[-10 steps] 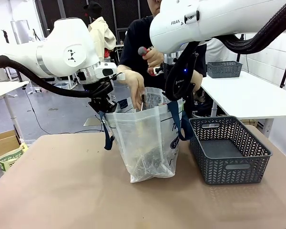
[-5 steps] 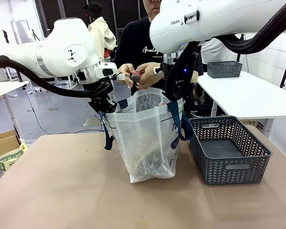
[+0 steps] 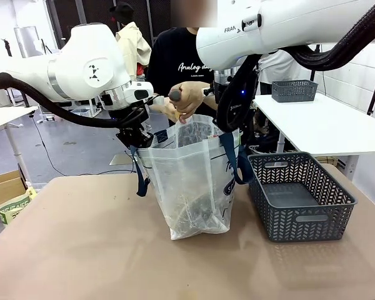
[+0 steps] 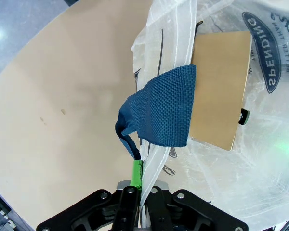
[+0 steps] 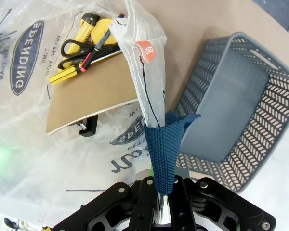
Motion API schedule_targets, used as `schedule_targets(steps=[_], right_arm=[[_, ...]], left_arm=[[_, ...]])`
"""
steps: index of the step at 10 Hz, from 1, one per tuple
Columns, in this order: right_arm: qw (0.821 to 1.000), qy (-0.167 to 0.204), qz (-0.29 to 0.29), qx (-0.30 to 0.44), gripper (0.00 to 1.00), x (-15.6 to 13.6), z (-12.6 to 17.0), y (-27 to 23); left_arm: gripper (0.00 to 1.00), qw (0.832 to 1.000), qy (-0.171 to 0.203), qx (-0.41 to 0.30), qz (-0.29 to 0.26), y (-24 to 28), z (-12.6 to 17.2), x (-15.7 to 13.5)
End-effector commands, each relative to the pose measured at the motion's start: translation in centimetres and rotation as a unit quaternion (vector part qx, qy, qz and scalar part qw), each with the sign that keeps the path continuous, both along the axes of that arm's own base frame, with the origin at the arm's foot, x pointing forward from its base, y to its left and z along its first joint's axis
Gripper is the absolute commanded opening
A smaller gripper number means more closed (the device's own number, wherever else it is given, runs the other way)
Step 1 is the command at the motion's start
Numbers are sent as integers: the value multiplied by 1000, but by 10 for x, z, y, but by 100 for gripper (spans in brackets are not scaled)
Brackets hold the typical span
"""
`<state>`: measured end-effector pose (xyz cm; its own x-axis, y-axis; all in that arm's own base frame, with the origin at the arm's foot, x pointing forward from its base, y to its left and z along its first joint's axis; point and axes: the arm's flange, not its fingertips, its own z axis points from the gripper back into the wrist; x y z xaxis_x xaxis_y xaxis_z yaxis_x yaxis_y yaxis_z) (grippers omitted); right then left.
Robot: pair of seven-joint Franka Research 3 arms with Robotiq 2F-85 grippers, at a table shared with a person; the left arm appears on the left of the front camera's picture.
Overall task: Transfer purchased items from the store into the shopping bag.
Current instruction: Move the Reusable shopping bag to the right side of the table.
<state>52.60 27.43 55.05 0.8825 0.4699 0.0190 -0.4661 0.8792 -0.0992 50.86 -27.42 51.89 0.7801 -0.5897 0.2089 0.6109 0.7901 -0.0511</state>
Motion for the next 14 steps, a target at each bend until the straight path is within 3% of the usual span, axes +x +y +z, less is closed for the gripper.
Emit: schedule_targets(steps=[1, 14], right_arm=[[1000, -1, 0, 0, 0, 0, 1, 0], [1000, -1, 0, 0, 0, 0, 1, 0]], left_arm=[[0, 1000, 1, 1, -1, 0, -1, 0], [0, 1000, 1, 1, -1, 0, -1, 0]])
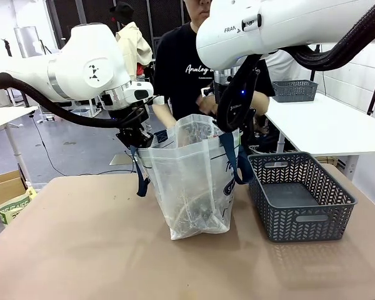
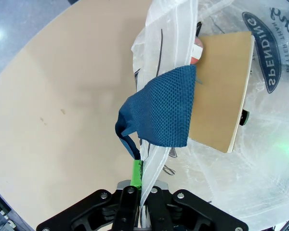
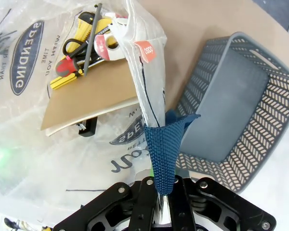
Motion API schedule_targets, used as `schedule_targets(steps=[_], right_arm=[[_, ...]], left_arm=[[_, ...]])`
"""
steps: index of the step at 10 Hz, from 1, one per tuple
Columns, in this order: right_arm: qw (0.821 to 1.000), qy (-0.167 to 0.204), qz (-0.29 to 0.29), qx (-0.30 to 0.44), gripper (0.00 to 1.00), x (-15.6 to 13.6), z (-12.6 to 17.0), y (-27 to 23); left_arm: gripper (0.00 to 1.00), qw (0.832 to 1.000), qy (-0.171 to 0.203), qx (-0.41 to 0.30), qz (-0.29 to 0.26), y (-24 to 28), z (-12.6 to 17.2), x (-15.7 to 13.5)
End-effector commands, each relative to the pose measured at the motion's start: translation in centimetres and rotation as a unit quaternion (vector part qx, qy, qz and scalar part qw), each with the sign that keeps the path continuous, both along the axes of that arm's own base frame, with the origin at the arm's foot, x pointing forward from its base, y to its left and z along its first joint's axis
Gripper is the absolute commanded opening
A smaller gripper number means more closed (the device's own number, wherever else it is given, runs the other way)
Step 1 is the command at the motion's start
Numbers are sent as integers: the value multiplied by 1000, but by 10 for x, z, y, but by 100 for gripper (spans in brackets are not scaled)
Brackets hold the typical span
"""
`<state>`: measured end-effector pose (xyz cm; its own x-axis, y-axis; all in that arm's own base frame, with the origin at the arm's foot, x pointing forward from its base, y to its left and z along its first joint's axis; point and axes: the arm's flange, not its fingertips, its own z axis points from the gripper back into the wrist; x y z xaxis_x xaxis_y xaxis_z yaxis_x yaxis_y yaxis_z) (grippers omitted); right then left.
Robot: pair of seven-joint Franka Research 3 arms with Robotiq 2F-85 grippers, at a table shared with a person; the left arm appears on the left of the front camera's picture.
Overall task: Transfer purchased items from the store into the shopping bag.
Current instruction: Move the Reusable shopping bag to the right side of the table.
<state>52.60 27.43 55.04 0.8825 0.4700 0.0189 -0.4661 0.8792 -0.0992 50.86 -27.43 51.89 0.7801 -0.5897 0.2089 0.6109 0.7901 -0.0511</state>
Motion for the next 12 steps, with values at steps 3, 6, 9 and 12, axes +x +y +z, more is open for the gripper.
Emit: schedule_targets(steps=[3, 6, 9, 12], right_arm=[[1000, -1, 0, 0, 0, 0, 1, 0], [1000, -1, 0, 0, 0, 0, 1, 0], [1000, -1, 0, 0, 0, 0, 1, 0], [1000, -1, 0, 0, 0, 0, 1, 0]], left_arm=[[0, 1000, 1, 1, -1, 0, -1, 0], [0, 1000, 1, 1, -1, 0, -1, 0], [0, 1000, 1, 1, -1, 0, -1, 0], [0, 1000, 1, 1, -1, 0, -1, 0]])
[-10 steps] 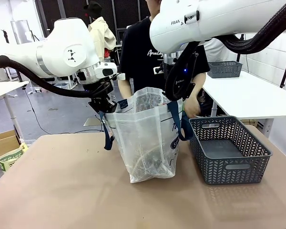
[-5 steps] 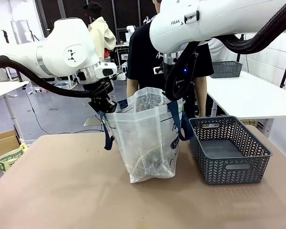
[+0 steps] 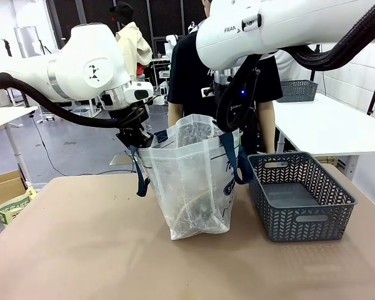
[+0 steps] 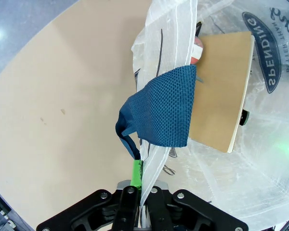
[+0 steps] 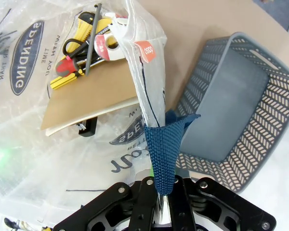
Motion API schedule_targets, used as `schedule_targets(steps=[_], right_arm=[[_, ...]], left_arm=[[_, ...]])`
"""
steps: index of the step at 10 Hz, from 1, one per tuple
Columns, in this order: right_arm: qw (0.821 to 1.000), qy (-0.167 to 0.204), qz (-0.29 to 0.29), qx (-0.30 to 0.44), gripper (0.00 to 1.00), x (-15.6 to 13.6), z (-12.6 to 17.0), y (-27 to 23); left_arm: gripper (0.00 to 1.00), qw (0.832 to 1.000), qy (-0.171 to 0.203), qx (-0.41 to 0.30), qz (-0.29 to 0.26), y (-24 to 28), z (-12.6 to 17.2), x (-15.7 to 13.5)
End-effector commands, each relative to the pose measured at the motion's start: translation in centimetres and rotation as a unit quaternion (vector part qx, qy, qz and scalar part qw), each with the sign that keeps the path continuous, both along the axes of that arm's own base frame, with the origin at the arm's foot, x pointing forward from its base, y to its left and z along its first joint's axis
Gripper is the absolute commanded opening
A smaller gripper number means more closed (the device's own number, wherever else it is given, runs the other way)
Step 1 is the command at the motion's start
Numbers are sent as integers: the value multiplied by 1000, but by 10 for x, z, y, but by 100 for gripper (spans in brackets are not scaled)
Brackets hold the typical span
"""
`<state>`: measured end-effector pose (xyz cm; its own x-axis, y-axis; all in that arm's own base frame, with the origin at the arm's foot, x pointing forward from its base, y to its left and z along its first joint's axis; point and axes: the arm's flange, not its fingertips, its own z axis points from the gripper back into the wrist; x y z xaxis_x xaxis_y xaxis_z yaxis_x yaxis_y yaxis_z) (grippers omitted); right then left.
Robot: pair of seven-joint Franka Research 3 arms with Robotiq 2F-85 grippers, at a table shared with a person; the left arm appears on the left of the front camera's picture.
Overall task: Transfer purchased items from the store into the shopping bag.
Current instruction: Move the Reusable shopping bag to the right side of the table.
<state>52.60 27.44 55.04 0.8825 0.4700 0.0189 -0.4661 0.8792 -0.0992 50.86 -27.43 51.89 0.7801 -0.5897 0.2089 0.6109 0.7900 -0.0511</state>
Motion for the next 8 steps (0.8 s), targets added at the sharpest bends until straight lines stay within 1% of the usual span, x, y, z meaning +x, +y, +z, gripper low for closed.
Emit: schedule_targets(steps=[1, 8], right_arm=[[1000, -1, 0, 0, 0, 0, 1, 0], [1000, 0, 0, 0, 0, 0, 0, 0]], left_arm=[[0, 1000, 1, 1, -1, 0, -1, 0], [0, 1000, 0, 0, 0, 0, 0, 0]])
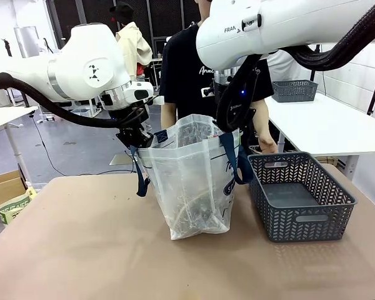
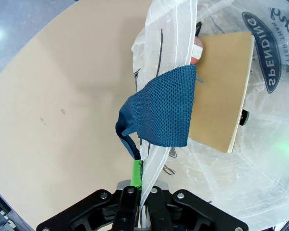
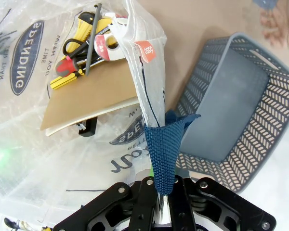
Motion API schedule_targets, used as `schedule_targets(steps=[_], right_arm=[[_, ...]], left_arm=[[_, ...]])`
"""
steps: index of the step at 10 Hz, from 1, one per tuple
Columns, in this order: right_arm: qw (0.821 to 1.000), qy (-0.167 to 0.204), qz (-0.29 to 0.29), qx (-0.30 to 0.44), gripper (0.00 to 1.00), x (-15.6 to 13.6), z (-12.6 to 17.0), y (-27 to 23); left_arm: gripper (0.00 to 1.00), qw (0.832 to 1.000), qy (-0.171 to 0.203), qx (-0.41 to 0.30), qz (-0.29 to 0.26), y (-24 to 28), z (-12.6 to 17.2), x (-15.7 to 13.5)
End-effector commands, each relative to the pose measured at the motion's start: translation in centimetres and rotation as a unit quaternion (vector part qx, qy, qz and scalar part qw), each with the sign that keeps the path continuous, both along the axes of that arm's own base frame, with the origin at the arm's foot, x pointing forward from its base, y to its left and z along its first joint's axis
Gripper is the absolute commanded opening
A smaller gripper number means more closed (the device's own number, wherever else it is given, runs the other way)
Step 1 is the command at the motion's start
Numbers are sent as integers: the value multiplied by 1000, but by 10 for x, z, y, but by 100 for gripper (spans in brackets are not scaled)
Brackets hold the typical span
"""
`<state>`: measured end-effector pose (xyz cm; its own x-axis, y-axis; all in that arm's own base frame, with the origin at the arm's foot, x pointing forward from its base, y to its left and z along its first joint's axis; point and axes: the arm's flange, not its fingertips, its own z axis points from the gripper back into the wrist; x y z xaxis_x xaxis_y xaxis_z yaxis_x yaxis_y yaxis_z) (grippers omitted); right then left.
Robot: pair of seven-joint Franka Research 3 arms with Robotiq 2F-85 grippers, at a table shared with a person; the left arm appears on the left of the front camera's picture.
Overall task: Transfer purchased items from the store into the shopping bag.
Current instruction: Move the Reusable shopping bag to the right side of the table.
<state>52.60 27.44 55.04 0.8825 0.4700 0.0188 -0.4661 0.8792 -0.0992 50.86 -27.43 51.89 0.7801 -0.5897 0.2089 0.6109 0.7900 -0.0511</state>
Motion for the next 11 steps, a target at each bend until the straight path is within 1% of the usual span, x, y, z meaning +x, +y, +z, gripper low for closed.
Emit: schedule_targets(steps=[1, 2, 4, 7, 8, 9, 11], right_arm=[[1000, 3, -16, -1, 0, -2, 1, 2], [999, 4, -42, -8, 0, -3, 1, 5], [994, 6, -104, -14, 0, -5, 3, 14], [986, 2, -169, 7, 0, -4, 8, 21], [981, 6, -193, 12, 0, -5, 10, 25], [976, -4, -218, 7, 0, -5, 10, 31], [967, -18, -255, 19, 0, 1, 10, 36]], left_arm=[[0, 1000, -3, 6, 9, -2, 1, -1], [0, 1000, -2, 9, 25, -5, 4, -2], [0, 997, -6, 7, 74, -9, 9, -5], [0, 994, -10, 15, 107, -12, 14, -10], [0, 994, -6, 9, 111, -13, 14, -10], [0, 994, -7, 2, 112, -17, 14, -10], [0, 993, -7, -16, 114, -22, 17, -12]])
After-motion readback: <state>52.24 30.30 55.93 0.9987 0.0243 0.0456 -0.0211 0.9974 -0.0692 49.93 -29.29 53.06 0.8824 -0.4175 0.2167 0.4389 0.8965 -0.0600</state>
